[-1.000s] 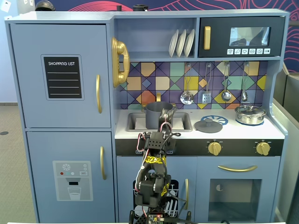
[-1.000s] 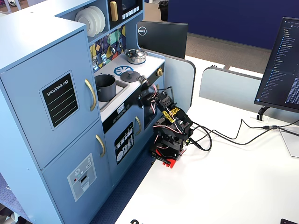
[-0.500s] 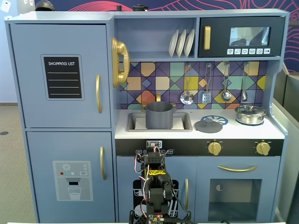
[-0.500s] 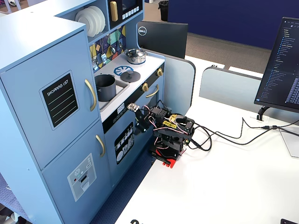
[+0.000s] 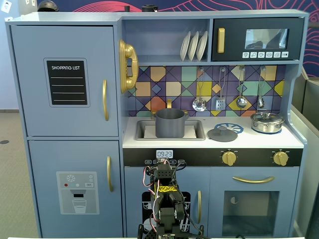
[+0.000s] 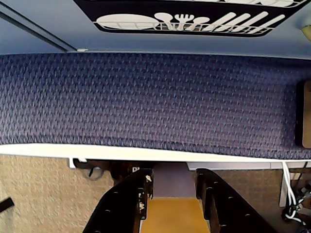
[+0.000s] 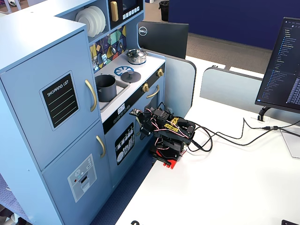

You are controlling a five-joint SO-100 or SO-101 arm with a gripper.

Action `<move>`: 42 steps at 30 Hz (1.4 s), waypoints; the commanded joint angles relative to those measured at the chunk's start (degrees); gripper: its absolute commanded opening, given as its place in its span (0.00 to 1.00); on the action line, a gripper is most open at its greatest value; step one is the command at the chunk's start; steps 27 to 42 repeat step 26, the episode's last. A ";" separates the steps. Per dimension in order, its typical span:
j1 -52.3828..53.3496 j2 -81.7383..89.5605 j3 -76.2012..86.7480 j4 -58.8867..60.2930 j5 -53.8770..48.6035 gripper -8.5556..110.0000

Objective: Take off the lid from the gray recipient and place it on the counter

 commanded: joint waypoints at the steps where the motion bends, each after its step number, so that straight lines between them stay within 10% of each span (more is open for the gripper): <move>1: -0.18 -0.44 -0.09 9.67 2.64 0.10; 42: -0.09 -0.44 -0.09 9.76 5.36 0.14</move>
